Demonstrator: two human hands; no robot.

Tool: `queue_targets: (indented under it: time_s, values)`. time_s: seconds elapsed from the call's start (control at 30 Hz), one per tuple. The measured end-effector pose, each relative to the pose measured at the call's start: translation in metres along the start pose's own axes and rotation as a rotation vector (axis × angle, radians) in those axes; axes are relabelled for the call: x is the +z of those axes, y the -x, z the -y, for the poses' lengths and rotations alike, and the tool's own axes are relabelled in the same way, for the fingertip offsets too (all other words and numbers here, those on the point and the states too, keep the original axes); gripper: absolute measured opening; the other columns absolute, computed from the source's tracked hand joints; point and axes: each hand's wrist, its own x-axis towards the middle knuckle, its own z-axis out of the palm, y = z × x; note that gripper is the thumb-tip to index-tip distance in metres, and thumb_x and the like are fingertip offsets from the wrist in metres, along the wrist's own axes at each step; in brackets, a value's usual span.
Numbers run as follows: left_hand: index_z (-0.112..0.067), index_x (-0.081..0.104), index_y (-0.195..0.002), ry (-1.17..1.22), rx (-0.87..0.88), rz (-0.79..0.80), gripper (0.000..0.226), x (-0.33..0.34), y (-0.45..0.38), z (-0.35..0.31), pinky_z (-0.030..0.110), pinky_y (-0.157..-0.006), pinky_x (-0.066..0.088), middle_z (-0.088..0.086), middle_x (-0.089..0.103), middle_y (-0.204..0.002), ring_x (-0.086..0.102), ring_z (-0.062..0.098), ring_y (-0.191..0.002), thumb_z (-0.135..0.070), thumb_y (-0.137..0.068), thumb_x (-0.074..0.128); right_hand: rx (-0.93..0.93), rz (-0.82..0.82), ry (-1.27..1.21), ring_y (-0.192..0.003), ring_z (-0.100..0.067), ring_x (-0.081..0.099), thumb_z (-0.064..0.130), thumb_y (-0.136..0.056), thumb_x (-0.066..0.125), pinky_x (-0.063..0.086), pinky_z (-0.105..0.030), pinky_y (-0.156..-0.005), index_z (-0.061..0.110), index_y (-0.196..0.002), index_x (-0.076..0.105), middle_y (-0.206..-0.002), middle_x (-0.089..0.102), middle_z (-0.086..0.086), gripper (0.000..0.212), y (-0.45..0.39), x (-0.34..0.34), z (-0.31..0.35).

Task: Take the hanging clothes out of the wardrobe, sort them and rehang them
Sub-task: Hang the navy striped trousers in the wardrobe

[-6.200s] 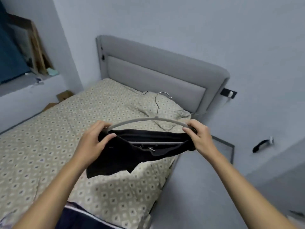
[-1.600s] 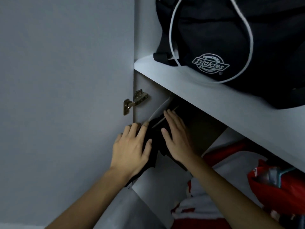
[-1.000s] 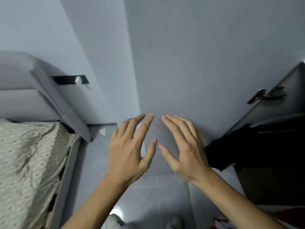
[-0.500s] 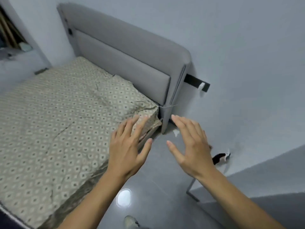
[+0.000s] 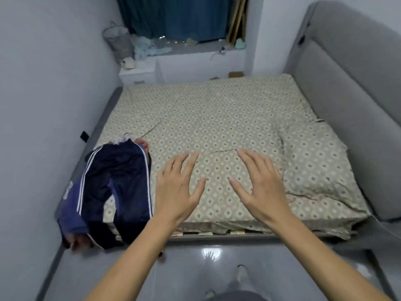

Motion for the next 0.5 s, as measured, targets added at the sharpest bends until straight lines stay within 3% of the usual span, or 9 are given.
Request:
queue_targets:
  time_s: [0.3, 0.5]
  values:
    - [-0.032, 0.036, -0.16, -0.184, -0.497, -0.123, 0.066, -0.045, 0.031, 0.13, 0.045, -0.106, 0.041, -0.003, 0.045, -0.155, 0.041, 0.021, -0.143, -0.056, -0.1, 0.046, -0.38, 0.258, -0.167, -0.142, -0.017, 0.04, 0.057, -0.1, 0.053, 0.037, -0.044, -0.115, 0.027, -0.158, 0.038, -0.154, 0.045, 0.009, 0.067, -0.126, 0.123, 0.095]
    - [-0.031, 0.04, -0.159, -0.187, -0.671, -0.178, 0.064, -0.059, 0.048, 0.231, 0.046, -0.105, 0.042, -0.004, 0.047, -0.155, 0.041, 0.02, -0.142, -0.055, -0.1, 0.047, -0.491, 0.358, -0.203, -0.139, -0.014, 0.041, 0.054, -0.1, 0.054, 0.037, -0.04, -0.113, 0.027, -0.157, 0.039, -0.151, 0.046, 0.01, 0.065, -0.174, 0.209, 0.17]
